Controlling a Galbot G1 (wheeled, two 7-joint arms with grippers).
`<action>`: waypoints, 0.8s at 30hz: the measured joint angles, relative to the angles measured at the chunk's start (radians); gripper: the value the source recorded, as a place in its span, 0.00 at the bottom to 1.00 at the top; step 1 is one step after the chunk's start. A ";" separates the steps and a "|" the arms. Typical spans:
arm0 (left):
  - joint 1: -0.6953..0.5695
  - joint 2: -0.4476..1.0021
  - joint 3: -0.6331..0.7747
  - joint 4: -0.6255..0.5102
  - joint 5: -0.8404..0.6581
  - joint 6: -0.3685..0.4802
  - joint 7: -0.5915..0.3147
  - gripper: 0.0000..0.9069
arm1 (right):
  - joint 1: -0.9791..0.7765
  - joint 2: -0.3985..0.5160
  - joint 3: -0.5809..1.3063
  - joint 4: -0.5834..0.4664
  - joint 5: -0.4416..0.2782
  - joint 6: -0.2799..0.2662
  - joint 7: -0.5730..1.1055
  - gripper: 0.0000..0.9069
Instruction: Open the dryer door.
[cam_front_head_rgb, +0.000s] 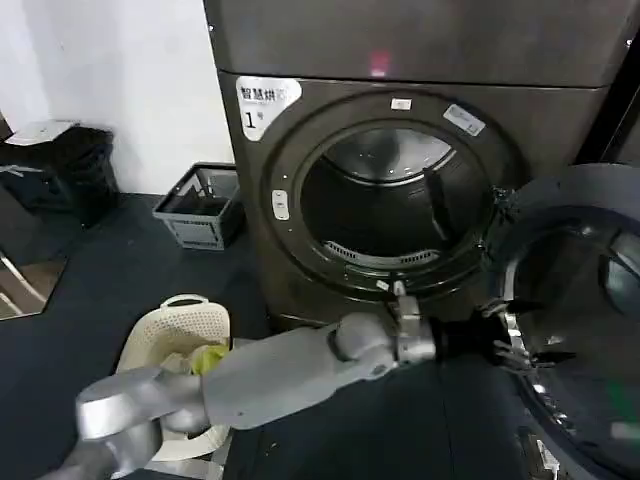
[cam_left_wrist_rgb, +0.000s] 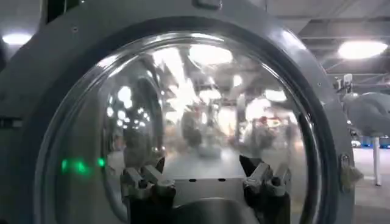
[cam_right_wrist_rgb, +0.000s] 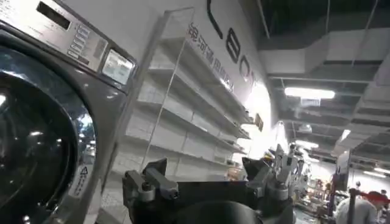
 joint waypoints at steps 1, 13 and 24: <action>-0.004 -0.012 0.002 0.010 -0.002 0.000 -0.005 1.00 | 0.000 0.000 0.000 0.001 0.000 0.000 0.000 1.00; -0.014 -0.132 0.005 0.122 -0.001 -0.017 -0.054 1.00 | 0.000 0.001 0.004 -0.009 0.000 0.003 0.000 1.00; 0.002 -0.117 -0.039 0.130 0.114 -0.181 -0.126 1.00 | 0.006 -0.014 0.007 -0.033 -0.001 0.006 0.000 1.00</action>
